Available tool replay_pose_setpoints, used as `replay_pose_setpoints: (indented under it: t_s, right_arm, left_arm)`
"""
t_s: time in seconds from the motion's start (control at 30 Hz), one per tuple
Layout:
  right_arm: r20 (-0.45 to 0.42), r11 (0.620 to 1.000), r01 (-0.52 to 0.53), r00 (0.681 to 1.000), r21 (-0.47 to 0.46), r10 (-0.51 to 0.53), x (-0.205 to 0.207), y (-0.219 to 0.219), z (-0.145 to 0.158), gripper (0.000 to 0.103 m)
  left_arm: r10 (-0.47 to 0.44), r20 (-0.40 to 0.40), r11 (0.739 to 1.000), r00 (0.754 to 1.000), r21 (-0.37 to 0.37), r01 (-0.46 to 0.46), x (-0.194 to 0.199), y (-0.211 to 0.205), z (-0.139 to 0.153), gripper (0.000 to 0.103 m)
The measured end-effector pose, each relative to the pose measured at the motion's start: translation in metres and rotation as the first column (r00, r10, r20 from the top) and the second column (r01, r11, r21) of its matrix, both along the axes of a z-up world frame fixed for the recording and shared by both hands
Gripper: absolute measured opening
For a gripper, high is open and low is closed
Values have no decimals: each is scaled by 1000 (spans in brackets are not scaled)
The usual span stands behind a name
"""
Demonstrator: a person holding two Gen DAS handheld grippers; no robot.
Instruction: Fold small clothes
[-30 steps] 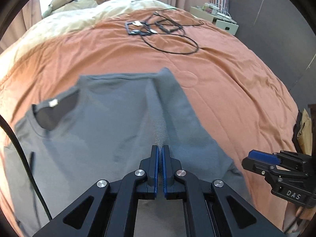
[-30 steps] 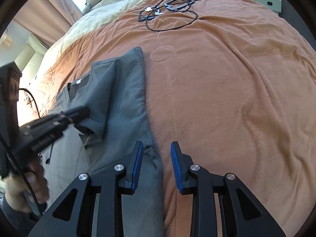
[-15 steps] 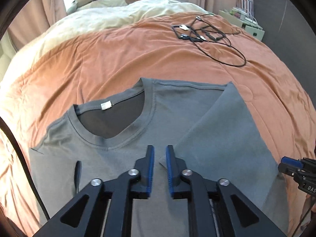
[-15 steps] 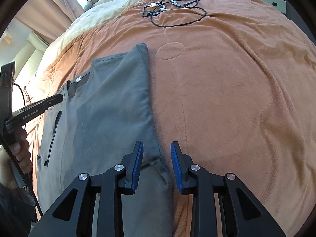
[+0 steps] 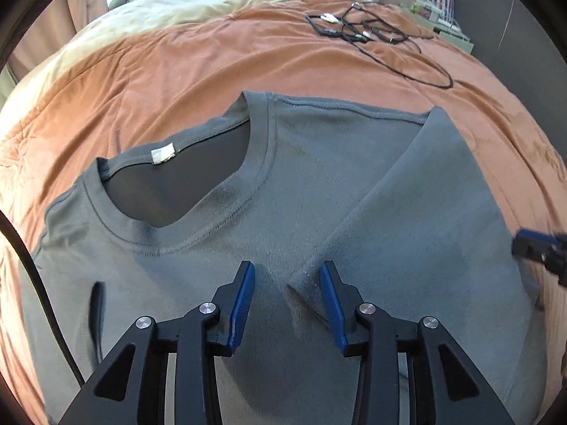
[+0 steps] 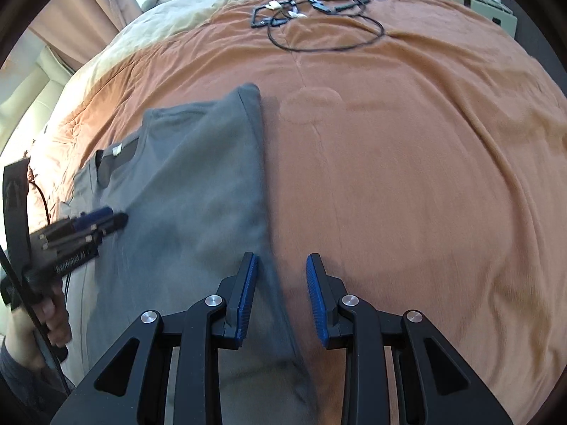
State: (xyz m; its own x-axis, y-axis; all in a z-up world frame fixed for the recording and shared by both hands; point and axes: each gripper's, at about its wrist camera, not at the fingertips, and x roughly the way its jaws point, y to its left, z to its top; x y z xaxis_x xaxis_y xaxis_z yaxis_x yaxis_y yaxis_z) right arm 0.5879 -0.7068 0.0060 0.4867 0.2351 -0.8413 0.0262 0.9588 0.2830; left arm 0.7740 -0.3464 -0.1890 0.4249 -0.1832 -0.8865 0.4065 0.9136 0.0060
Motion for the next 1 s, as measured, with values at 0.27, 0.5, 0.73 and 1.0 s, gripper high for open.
replay_pose_setpoints:
  t_s: [0.27,0.5,0.73,1.0]
  right_arm:
    - [30,999,-10,999,-34,11,46,17,1,26]
    - [58,999,-5,998,-50,8,75,22,-2,47]
    - [72,994,-8,997,-110,15,103,32,-2,43]
    - [72,984,21,997,-179,-8,120,34,-11,4]
  left_arm:
    - [-70,6,997,997,-34,71,-3,-6,-3,8]
    - [-71,-23,992,997,-109,68,5,2,-4,7]
    - [-76,-21,988,997,-136,72,9,3,-4,4]
    - [-76,8,987,997,-141,76,11,-1,1,4]
